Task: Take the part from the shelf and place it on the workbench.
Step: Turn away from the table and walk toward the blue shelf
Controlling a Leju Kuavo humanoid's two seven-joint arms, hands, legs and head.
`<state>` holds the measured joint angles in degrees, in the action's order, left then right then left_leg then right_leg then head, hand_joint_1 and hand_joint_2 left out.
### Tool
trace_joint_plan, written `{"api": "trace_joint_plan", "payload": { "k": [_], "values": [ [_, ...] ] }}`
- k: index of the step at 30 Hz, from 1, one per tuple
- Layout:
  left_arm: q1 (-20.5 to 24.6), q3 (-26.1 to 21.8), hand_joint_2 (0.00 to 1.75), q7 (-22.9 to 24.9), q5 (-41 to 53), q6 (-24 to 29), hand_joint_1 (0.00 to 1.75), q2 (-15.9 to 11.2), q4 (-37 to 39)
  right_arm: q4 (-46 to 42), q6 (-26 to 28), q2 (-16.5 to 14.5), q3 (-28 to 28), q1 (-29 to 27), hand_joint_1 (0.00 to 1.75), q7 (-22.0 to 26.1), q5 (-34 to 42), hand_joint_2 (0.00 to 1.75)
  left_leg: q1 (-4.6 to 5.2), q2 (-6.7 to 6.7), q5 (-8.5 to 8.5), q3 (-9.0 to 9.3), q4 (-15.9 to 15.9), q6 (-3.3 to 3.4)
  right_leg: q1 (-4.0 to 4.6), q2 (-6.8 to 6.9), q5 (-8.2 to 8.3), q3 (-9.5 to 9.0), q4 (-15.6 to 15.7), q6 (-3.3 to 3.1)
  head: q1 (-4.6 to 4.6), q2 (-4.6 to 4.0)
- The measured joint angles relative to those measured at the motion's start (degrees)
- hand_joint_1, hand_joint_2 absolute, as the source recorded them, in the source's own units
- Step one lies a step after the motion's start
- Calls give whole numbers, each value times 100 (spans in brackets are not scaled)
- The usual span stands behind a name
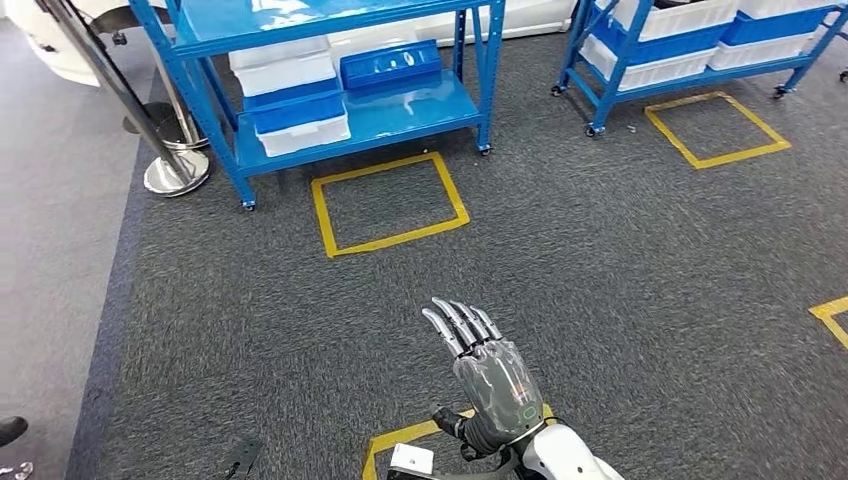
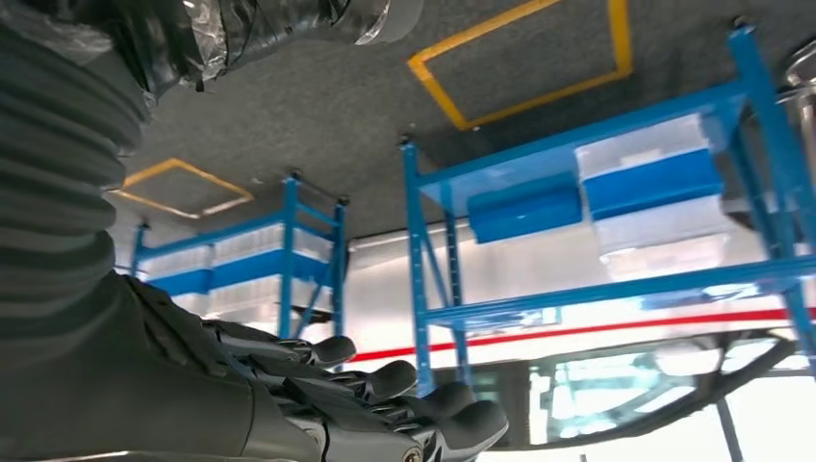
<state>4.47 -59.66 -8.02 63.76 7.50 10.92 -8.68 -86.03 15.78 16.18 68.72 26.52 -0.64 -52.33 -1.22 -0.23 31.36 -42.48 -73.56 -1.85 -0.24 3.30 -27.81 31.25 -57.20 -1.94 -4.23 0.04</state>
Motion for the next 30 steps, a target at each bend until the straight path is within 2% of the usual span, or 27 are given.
{"api": "trace_joint_plan", "payload": {
  "k": [1, 2, 4, 5, 7, 8, 10, 11, 12, 13, 14, 15, 16, 17, 18, 19, 20, 21, 23, 24, 25, 27, 28, 29, 30],
  "values": [
    [-6, -1, 0, 3, 0, -1, 0, -2, 0, 0, 2, 1, 0, -2, 0, -4, -1, 175, -2, 27, -150, 170, 262, -2, 1, 80, -16, 0, -16, 8, 0, 0],
    [-9, -1, 0, 8, 0, -2, 0, -5, 0, -1, 5, 1, -2, -2, 0, -15, -5, 175, 1, 110, -324, 423, 688, 5, 4, 153, -35, -6, -35, 22, -1, 0],
    [6, -1, 0, 17, 0, -13, 0, -11, 0, -2, 29, 2, -30, -21, 0, -83, -24, 175, 41, 310, -518, 827, 1374, 77, 32, 273, -74, -15, -68, 67, 3, 0],
    [12, -1, 0, 24, 0, -19, 0, -12, 0, -3, 60, 3, -61, -50, 0, -147, -44, 175, 60, 366, -535, 905, 1525, 123, 47, 321, -86, -21, -78, 93, 4, 0],
    [6, -1, 0, 51, 1, -23, 0, -12, 0, 1, 153, 2, -156, -168, 0, -310, -131, 175, 74, 285, -541, 893, 1560, 209, 64, 420, -93, -46, -67, 149, 7, 0],
    [-3, -1, 0, 75, 1, -22, 0, -12, 0, 24, 211, 2, -227, -246, 0, -375, -183, 175, 59, 222, -558, 900, 1582, 247, 55, 389, -111, -63, -71, 187, 9, 0],
    [-9, -2, 0, 122, 1, -21, 0, -8, 0, 165, 352, 3, -415, -390, 0, -408, -250, 175, 25, 101, -601, 917, 1635, 322, 26, 111, -287, 6, -274, 246, 23, 0],
    [-3, -2, 0, 137, -1, -21, 0, -7, 0, 307, 436, 3, -534, -457, 0, -385, -255, 175, 12, 42, -620, 917, 1649, 351, 3, -84, -459, 135, -554, 266, 32, 0],
    [5, -3, 0, 145, -3, -22, 0, -6, 0, 484, 528, 3, -666, -535, 0, -357, -254, 175, 12, -23, -631, 903, 1650, 370, -6, -211, -648, 312, -917, 274, 36, 0],
    [13, -4, 0, 148, -8, -22, 0, -6, 0, 686, 620, 6, -815, -633, 0, -340, -238, 175, 13, -100, -640, 888, 1646, 382, -11, -269, -804, 498, -1290, 282, 43, 0],
    [14, -7, 0, 155, -26, -31, 0, -7, 0, 900, 695, 12, -988, -754, 0, -373, -171, 175, 14, -191, -644, 877, 1639, 388, -14, -293, -867, 634, -1551, 287, 44, 0],
    [9, -16, 44, 168, -54, -52, 0, -7, 0, 1119, 750, 19, -1198, -889, 0, -457, -41, 175, 14, -286, -646, 871, 1628, 390, -16, -305, -817, 680, -1619, 286, 46, 0],
    [-1, -32, 87, 184, -86, -85, 0, -8, 0, 1358, 792, 26, -1466, -1039, 0, -564, 172, 175, 14, -387, -645, 867, 1613, 388, -21, -325, -657, 620, -1463, 279, 48, 0],
    [-14, -51, 131, 202, -123, -123, 0, -7, 0, 1609, 826, 34, -1777, -1193, 0, -652, 423, 175, 14, -491, -642, 865, 1593, 383, -30, -382, -425, 466, -1114, 265, 48, 0],
    [-29, -68, 175, 216, -149, -159, 0, -2, 1, 1864, 865, 48, -2102, -1327, 0, -658, 661, 175, 10, -582, -638, 859, 1574, 376, -38, -499, -241, 291, -730, 242, 50, 0],
    [-40, -82, 175, 226, -168, -185, 0, 4, 1, 2152, 920, 66, -2431, -1447, 0, -535, 877, 175, 10, -670, -638, 839, 1550, 354, -41, -621, -110, 153, -401, 222, 51, 0],
    [-51, -93, 175, 232, -183, -198, 0, 11, 1, 2474, 968, 83, -2736, -1529, 0, -299, 1066, 175, 6, -741, -644, 808, 1534, 326, -40, -708, -53, 76, -204, 207, 58, 0],
    [-61, -102, 175, 235, -196, -205, 0, 16, 1, 2818, 1006, 83, -3018, -1589, 0, -24, 1248, 175, -2, -804, -656, 776, 1529, 293, -30, -746, -65, 63, -147, 196, 64, 0],
    [-85, -133, 175, 240, -221, -202, 0, 18, 0, 3538, 1040, 12, -3580, -1693, 0, 450, 1573, 175, -7, -915, -681, 725, 1539, 222, -36, -625, -42, 59, -119, 172, 72, 0],
    [-96, -149, 175, 242, -235, -198, 0, 19, 0, 3830, 1045, -42, -3821, -1739, 0, 563, 1667, 175, 4, -833, -657, 702, 1509, 197, -47, -556, -26, 46, -93, 145, 70, -1],
    [-99, -164, 175, 245, -245, -194, 0, 21, 0, 4076, 1050, -97, -4030, -1780, 0, 622, 1715, 175, 20, -658, -575, 649, 1399, 175, -60, -480, -10, 33, -64, 108, 50, -1],
    [-81, -180, 175, 248, -255, -191, 0, 25, 0, 4425, 1051, -179, -4308, -1857, 0, 635, 1733, 175, 43, -201, -233, 404, 848, 145, -56, -325, 4, 26, -34, 51, 10, -1],
    [-66, -184, 175, 249, -256, -191, 0, 25, 0, 4558, 1048, -210, -4411, -1901, 0, 625, 1733, 175, 41, -79, -32, 228, 455, 130, -47, -235, 1, 29, -35, 37, -8, 0],
    [-56, -187, 175, 249, -256, -191, 0, 25, 0, 4677, 1043, -237, -4502, -1940, 0, 610, 1732, 175, 38, -31, 105, 83, 120, 116, -42, -141, -2, 33, -37, 33, -8, 0],
    [-52, -190, 175, 249, -256, -191, 0, 25, 0, 4777, 1038, -261, -4579, -1968, 0, 595, 1732, 175, 38, -13, 142, 22, -49, 108, -39, -50, -5, 35, -38, 33, -9, 0]
  ]
}}
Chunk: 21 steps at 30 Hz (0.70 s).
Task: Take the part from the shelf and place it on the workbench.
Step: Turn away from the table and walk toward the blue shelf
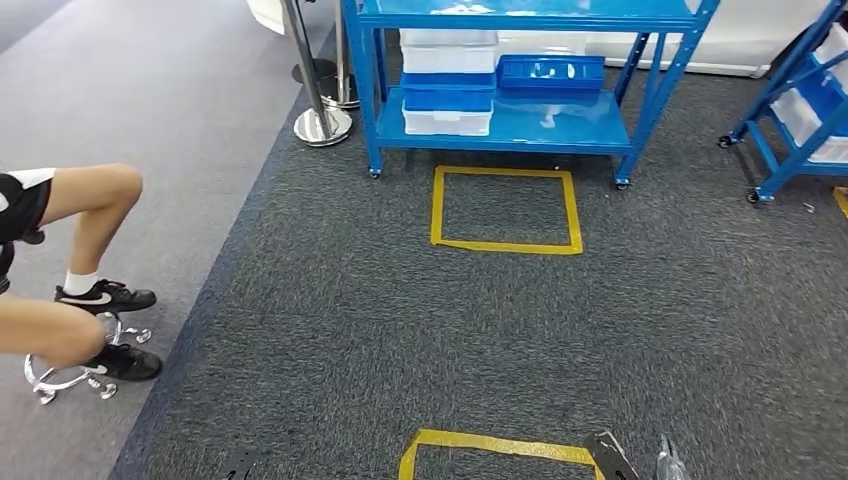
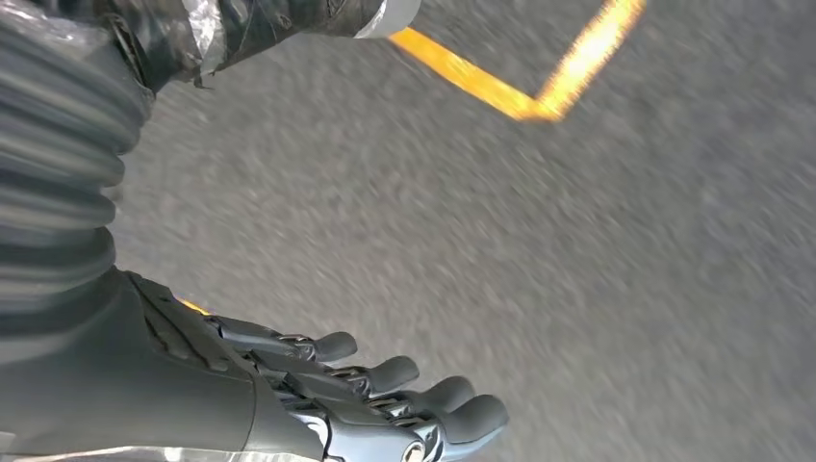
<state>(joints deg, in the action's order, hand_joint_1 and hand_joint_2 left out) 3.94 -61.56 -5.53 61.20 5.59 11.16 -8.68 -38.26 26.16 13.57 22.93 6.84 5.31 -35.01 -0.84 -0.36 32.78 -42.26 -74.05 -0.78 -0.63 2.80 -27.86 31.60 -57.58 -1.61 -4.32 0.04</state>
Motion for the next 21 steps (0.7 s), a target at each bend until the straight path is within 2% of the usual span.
{"api": "trace_joint_plan", "payload": {
  "k": [1, 2, 3, 5, 6, 8, 9, 10, 11, 12, 13, 14, 15, 16, 17, 18, 19, 20, 21],
  "values": [
    [-3, -3, 175, 1, 0, 0, 0, -1, 0, 81, -3, -24, -63, -14, 0, -10, -1, 175, 1, 15, -71, 55, 53, 0, 1, 83, -4, -1, -1, 4, -1, 0],
    [-8, -5, 175, 1, 0, 0, 0, -2, 0, 144, -5, -49, -109, -18, 0, -17, -1, 175, 4, 50, -231, 232, 341, 13, 2, 154, -9, -7, -2, 12, -2, 0],
    [-7, -7, 175, 1, 0, 0, 0, -4, 0, 193, -6, -71, -142, -19, 0, -21, -2, 175, 18, 157, -412, 488, 772, 44, 6, 222, -17, -20, -2, 25, -4, 0],
    [15, -8, 175, 1, 0, 0, 0, -6, 0, 272, -6, -103, -194, -21, 0, -25, -3, 175, 76, 383, -616, 885, 1471, 120, 35, 355, -43, -44, -12, 72, -2, 0],
    [24, -9, 175, 1, 0, 1, 0, -6, 0, 306, -6, -114, -219, -20, 0, -28, -3, 175, 102, 440, -639, 963, 1626, 153, 47, 420, -54, -55, -16, 98, -1, 0],
    [20, -11, 175, 0, 0, 1, 0, -6, 0, 350, -5, -135, -256, -10, 0, -32, -3, 175, 110, 328, -652, 945, 1668, 201, 59, 544, -62, -84, -5, 153, 3, 0],
    [13, -12, 175, 0, -1, 1, 0, -4, 0, 362, -5, -146, -269, -1, 0, -33, -3, 175, 94, 261, -672, 957, 1697, 225, 50, 522, -87, -103, -17, 184, 4, 0],
    [9, -13, 175, 0, -1, 0, 0, -3, 0, 372, -10, -156, -279, 5, 0, -35, -2, 175, 75, 199, -698, 973, 1731, 258, 38, 396, -155, -94, -82, 211, 15, 0],
    [15, -14, 175, 0, -2, 0, 0, -1, 0, 390, -38, -160, -294, 4, 0, -49, 14, 175, 54, 139, -725, 995, 1764, 295, 23, 205, -291, -25, -267, 232, 27, 0],
    [24, -15, 175, 0, -2, 1, 0, 1, 0, 423, -86, -162, -321, -5, 0, -76, 54, 131, 43, 83, -745, 1002, 1781, 320, 2, -16, -476, 108, -574, 245, 44, 0],
    [35, -16, 175, 1, -2, 3, 0, 1, 0, 477, -147, -166, -361, -22, 0, -114, 119, 87, 41, 22, -756, 993, 1781, 339, -7, -176, -668, 288, -954, 253, 57, 0],
    [41, -19, 175, 6, -2, 7, 0, 0, 0, 562, -226, -173, -420, -43, 0, -160, 211, 87, 42, -41, -759, 981, 1772, 347, -13, -247, -811, 469, -1318, 261, 61, 0],
    [39, -23, 175, 18, -2, 11, 0, -1, 0, 669, -304, -184, -488, -60, 0, -201, 315, 87, 43, -103, -756, 975, 1758, 348, -17, -268, -849, 590, -1539, 269, 64, 0],
    [30, -29, 175, 39, -1, 14, 0, -1, 0, 794, -395, -199, -566, -71, 0, -222, 431, 131, 43, -161, -748, 970, 1737, 344, -23, -273, -763, 615, -1543, 274, 63, 0],
    [21, -35, 175, 63, -1, 16, 0, -1, 0, 928, -500, -218, -652, -75, 0, -218, 561, 175, 41, -207, -734, 968, 1710, 335, -29, -274, -576, 536, -1326, 274, 63, 0],
    [17, -40, 175, 91, -1, 16, 0, 0, 0, 1060, -610, -239, -742, -75, 0, -198, 705, 175, 39, -244, -713, 965, 1675, 320, -42, -284, -349, 380, -957, 274, 65, 0],
    [18, -46, 175, 128, -2, 17, 0, -5, 0, 1196, -725, -279, -840, -73, 0, -177, 864, 175, 60, -270, -682, 952, 1624, 302, -56, -295, -202, 226, -594, 302, 70, 0],
    [23, -53, 131, 180, -3, 20, 0, -12, 0, 1333, -833, -325, -946, -73, 0, -174, 1028, 131, 77, -289, -645, 935, 1571, 305, -69, -314, -105, 117, -333, 306, 72, 0],
    [28, -62, 87, 248, -4, 21, 0, -19, 0, 1471, -940, -384, -1055, -85, 0, -199, 1186, 87, 98, -301, -617, 919, 1529, 306, -76, -330, -85, 65, -203, 299, 63, 0]
  ]
}}
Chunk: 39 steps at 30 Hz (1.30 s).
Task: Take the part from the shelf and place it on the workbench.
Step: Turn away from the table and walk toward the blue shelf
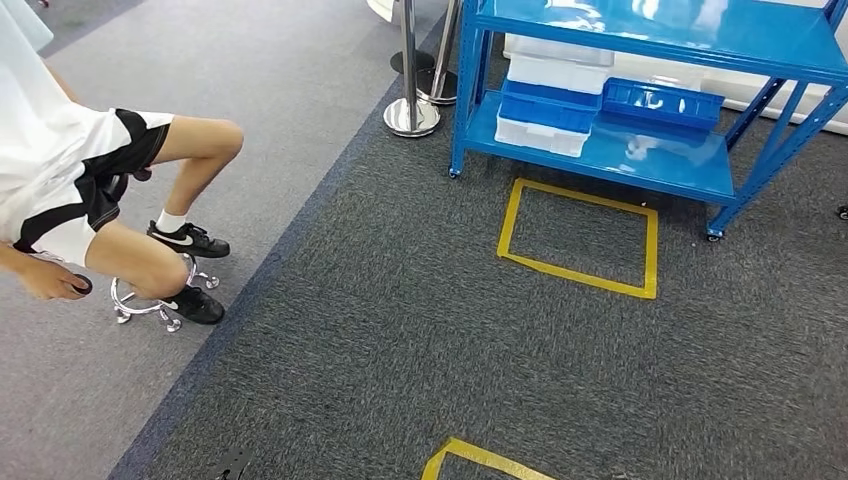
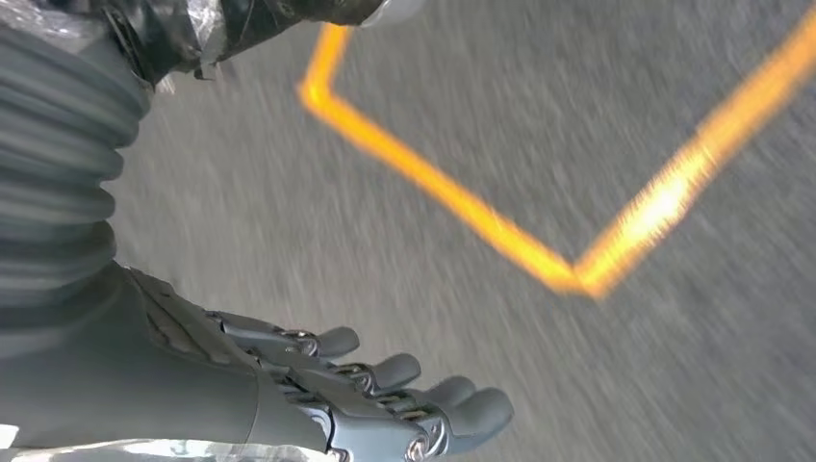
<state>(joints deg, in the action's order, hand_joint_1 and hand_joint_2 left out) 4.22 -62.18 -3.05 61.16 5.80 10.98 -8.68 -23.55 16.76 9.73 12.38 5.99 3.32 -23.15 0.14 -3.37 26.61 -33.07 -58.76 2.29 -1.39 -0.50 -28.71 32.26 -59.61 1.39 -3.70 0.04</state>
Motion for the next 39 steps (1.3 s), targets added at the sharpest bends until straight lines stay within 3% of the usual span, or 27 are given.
{"api": "trace_joint_plan", "payload": {
  "k": [2, 7, 10, 12, 17, 24, 39],
  "values": [
    [1, -25, 0, 147, -5, -12, 0, -8, 0, 269, -203, -126, -205, -58, 0, -136, 231, 0, 15, -6, 27, -15, -29, 13, 16, -15, -10, 2, 10, -48, -25, 0],
    [25, -116, 0, 251, -92, -50, 0, -23, 0, 759, -481, -983, -385, -151, 0, -1462, 356, 0, -51, 13, 12, -6, 6, -84, 99, -40, -2, 13, 9, -144, -36, 0],
    [54, -141, 0, 256, -111, -57, 0, -38, 0, 889, -459, -1448, -401, -137, 0, -1680, 354, 0, -66, 21, 9, 4, 21, -109, 112, -48, -3, 17, 8, -171, -42, 0],
    [64, -160, 0, 256, -112, -57, 0, -39, 0, 941, -490, -1602, -406, -115, 0, -1706, 354, 0, -68, 20, 1, 6, 32, -130, 113, -44, -5, 18, 8, -175, -43, 0],
    [65, -204, 0, 259, -109, -43, 0, -42, 0, 1000, -643, -1694, -450, -78, 0, -1733, 315, 0, -74, 21, -2, 3, 42, -194, 118, -45, -3, 15, 9, -191, -40, 0],
    [100, -216, 0, 350, -43, -5, 0, -68, 0, 1029, -837, -1893, -451, -6, 0, -1919, 196, 0, -68, 23, -2, 1, 35, -193, 109, -44, 1, 13, 13, -194, -42, 0],
    [148, -216, 0, 355, -14, 10, 0, -120, 0, 1038, -924, -1957, -443, 44, 0, -1910, 186, 0, -68, 23, -1, 0, 29, -193, 110, -44, 1, 12, 15, -193, -41, 0]
  ]
}}
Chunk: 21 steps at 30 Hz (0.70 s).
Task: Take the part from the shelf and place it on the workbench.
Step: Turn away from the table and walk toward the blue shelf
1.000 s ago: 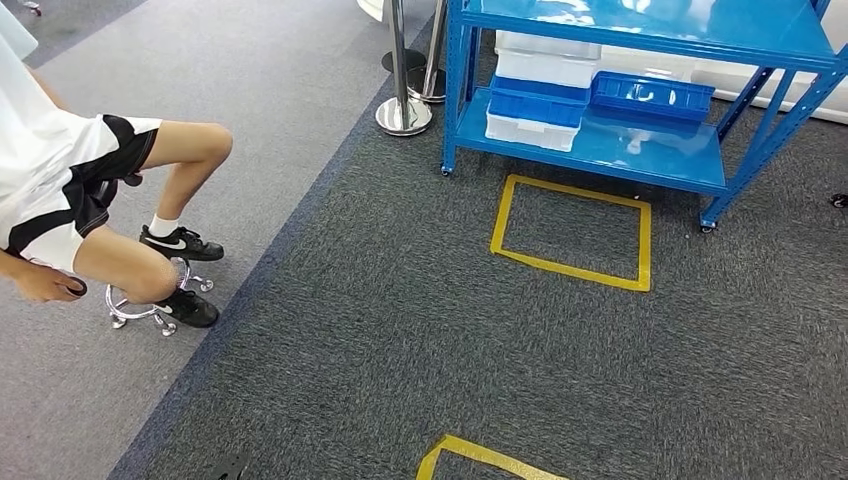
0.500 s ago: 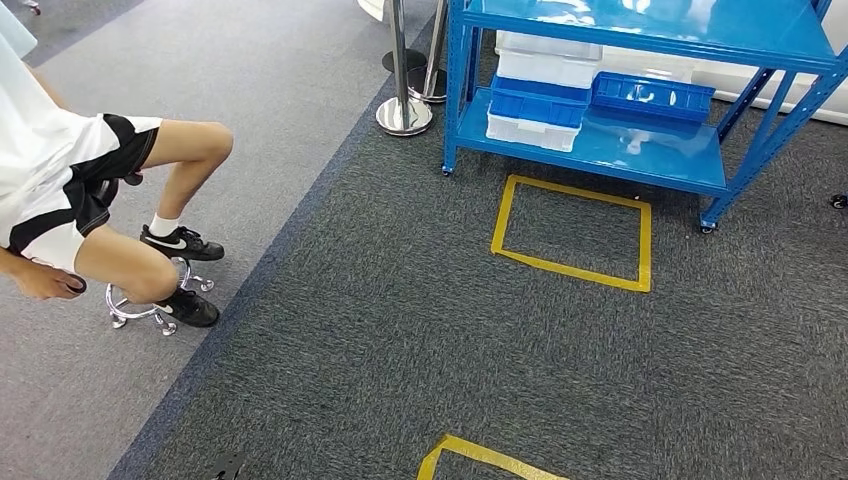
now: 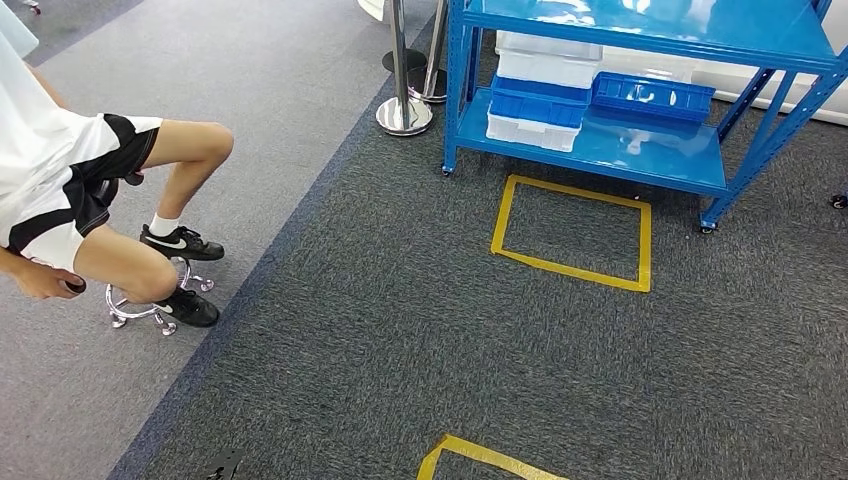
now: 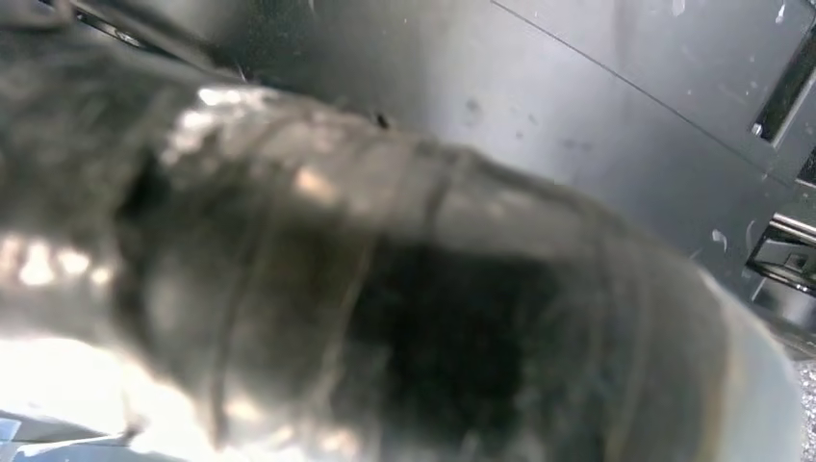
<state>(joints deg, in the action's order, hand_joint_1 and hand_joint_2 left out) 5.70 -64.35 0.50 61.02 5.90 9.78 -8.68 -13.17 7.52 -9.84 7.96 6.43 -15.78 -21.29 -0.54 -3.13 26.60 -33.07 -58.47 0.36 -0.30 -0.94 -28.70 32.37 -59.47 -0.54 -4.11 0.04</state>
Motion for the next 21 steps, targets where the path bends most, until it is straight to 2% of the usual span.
{"api": "trace_joint_plan", "payload": {
  "k": [11, 13, 15, 17, 19, 20, 21],
  "values": [
    [2, 0, 0, -1, 10, -3, 0, -8, 0, 4, -4, 0, 0, 3, 0, 2, 1, 0, 0, 0, 0, -1, -1, 1, -1, 0, 0, 0, 1, 0, 0, 0],
    [6, 2, 0, -11, 42, -20, 0, -14, 0, 4, -26, -8, 0, 0, 0, 47, 31, 0, 8, 0, -8, 28, 48, 68, -13, 0, 28, -34, 78, 47, -6, 0],
    [13, 4, 0, -44, 74, -43, 0, -18, 0, 4, -89, 4, 0, -21, 0, 197, 117, 0, -20, 14, -94, 158, 271, 176, -16, 14, 13, -81, 114, 98, 1, 0],
    [23, 4, 0, -89, 79, -52, 0, -18, 0, 4, -179, 41, 0, -55, 0, 373, 203, 0, -60, 40, -183, 272, 470, 218, -18, 32, -238, 76, -251, 117, 33, 0],
    [38, 4, 0, -111, 64, -52, 0, -22, 0, 5, -244, 86, 1, -90, 0, 445, 236, 0, -69, 59, -179, 278, 474, 204, -58, 36, -577, 429, -922, 162, 49, 0],
    [45, 4, 0, -111, 52, -52, 0, -27, 0, 7, -262, 111, 2, -111, 0, 449, 241, 0, -81, 63, -159, 271, 447, 182, -88, 39, -631, 553, -1146, 193, 48, 0],
    [52, 4, 0, -111, 41, -52, 0, -33, 0, 7, -276, 134, 3, -130, 0, 448, 246, 0, -101, 63, -129, 264, 407, 151, -119, 44, -576, 588, -1190, 229, 48, 0]
  ]
}}
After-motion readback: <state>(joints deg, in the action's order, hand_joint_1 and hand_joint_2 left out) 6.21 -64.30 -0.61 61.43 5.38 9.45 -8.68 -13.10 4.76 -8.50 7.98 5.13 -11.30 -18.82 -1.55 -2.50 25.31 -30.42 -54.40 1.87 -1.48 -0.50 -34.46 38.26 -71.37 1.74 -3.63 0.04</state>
